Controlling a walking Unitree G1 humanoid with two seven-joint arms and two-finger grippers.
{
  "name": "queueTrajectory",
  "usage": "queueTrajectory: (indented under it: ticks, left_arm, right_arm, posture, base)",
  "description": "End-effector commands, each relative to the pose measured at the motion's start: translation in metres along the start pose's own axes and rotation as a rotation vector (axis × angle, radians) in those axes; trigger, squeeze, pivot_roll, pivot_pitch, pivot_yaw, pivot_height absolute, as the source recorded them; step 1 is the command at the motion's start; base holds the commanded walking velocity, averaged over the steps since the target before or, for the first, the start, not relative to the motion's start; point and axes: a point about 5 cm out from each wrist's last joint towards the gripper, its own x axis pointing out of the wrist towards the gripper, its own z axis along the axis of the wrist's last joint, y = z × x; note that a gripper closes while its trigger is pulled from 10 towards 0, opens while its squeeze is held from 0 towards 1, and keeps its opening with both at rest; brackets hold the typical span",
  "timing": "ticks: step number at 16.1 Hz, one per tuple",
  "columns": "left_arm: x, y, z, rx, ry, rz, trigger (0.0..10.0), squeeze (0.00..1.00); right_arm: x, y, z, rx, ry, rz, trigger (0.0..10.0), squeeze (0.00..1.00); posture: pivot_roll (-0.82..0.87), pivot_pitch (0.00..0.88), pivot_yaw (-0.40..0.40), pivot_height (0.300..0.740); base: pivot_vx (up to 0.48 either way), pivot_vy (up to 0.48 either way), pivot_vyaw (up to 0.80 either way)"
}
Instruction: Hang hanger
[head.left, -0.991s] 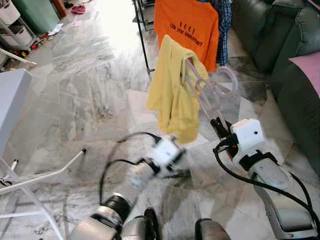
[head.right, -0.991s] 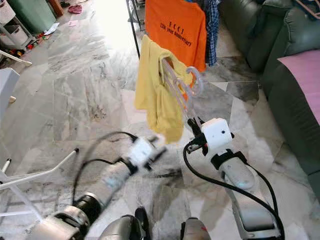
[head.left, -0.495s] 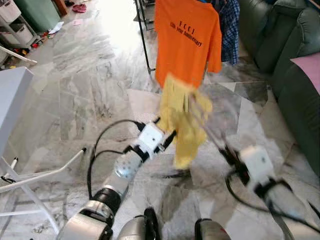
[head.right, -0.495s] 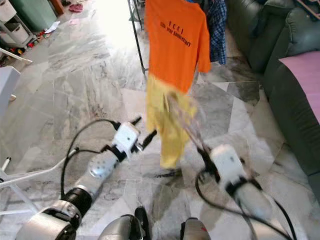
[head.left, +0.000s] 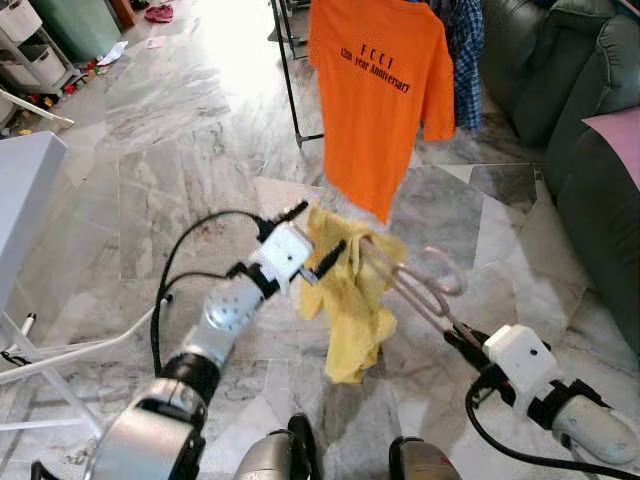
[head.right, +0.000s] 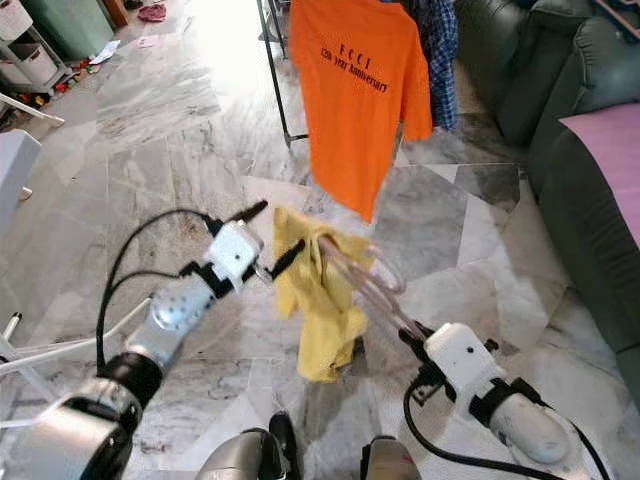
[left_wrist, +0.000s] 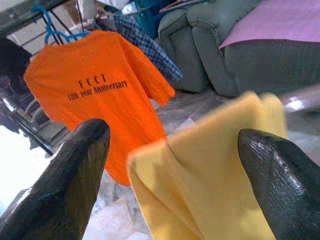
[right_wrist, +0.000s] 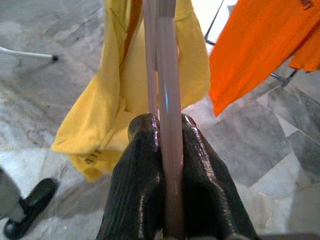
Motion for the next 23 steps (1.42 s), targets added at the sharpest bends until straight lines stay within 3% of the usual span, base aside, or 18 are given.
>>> queueTrajectory:
  ticks: [1,2,3,4,5,6,11,12,13,14,15,23]
  left_arm:
    - [-0.004,0.005,-0.006,-0.012,0.037,-0.001,10.0,1.0]
    - [-0.003,0.006,-0.006,-0.016,0.047,-0.002,10.0,1.0]
    - [-0.003,0.007,-0.01,-0.079,0.076,0.003,10.0,0.71]
    - [-0.003,0.008,-0.012,-0.115,0.084,0.015,10.0,0.19]
    - [-0.003,0.009,-0.014,-0.15,0.098,0.027,10.0,0.0]
    - [-0.003,0.009,-0.015,-0.172,0.11,0.032,10.0,0.0]
    - [-0.006,-0.004,-0.031,-0.451,0.201,0.019,10.0,0.0]
    - [-0.005,-0.006,-0.032,-0.495,0.207,0.01,7.7,0.0]
    - [-0.002,-0.009,-0.032,-0.544,0.208,0.006,2.9,0.0]
    - [-0.001,-0.01,-0.031,-0.57,0.208,0.005,0.9,0.0]
    - [0.001,-0.011,-0.031,-0.597,0.207,0.009,0.0,0.0]
    - [0.003,-0.005,-0.029,-0.681,0.193,0.036,0.0,0.0]
  right_arm:
    - [0.0,0.005,0.007,-0.002,-0.056,0.027,10.0,0.0]
    - [0.0,0.005,0.006,-0.004,-0.056,0.029,10.0,0.0]
    - [-0.001,0.007,0.006,-0.006,-0.058,0.036,10.0,0.0]
    - [-0.001,0.007,0.007,-0.007,-0.059,0.038,10.0,0.0]
    - [-0.001,0.007,0.007,-0.009,-0.06,0.039,10.0,0.0]
    - [-0.001,0.007,0.007,-0.01,-0.061,0.04,10.0,0.0]
    - [0.0,0.006,0.012,-0.019,-0.08,0.041,10.0,0.0]
    - [0.001,0.006,0.012,-0.02,-0.083,0.04,10.0,0.0]
    - [0.002,0.006,0.013,-0.021,-0.086,0.041,10.0,0.0]
    - [0.002,0.007,0.014,-0.021,-0.09,0.041,10.0,0.0]
    - [0.003,0.007,0.015,-0.019,-0.093,0.042,10.0,0.0]
    - [0.003,0.01,0.016,-0.009,-0.102,0.048,10.0,0.0]
  posture:
    - [-0.26,0.226,0.147,0.74]
    - [-0.26,0.226,0.148,0.74]
    - [-0.27,0.227,0.149,0.74]
    - [-0.27,0.227,0.15,0.74]
    - [-0.27,0.226,0.15,0.74]
    - [-0.27,0.226,0.15,0.74]
    - [-0.27,0.22,0.149,0.74]
    - [-0.27,0.219,0.15,0.74]
    - [-0.27,0.218,0.151,0.74]
    - [-0.28,0.219,0.152,0.74]
    - [-0.28,0.218,0.154,0.74]
    - [-0.28,0.219,0.159,0.74]
  base:
    - [0.0,0.0,0.0]
    - [0.0,0.0,0.0]
    - [0.0,0.0,0.0]
    - [0.0,0.0,0.0]
    - [0.0,0.0,0.0]
    - [0.0,0.0,0.0]
    - [0.0,0.0,0.0]
    - [0.0,0.0,0.0]
    - [0.0,0.0,0.0]
    - [0.0,0.0,0.0]
    - [0.0,0.0,0.0]
    - [0.0,0.0,0.0]
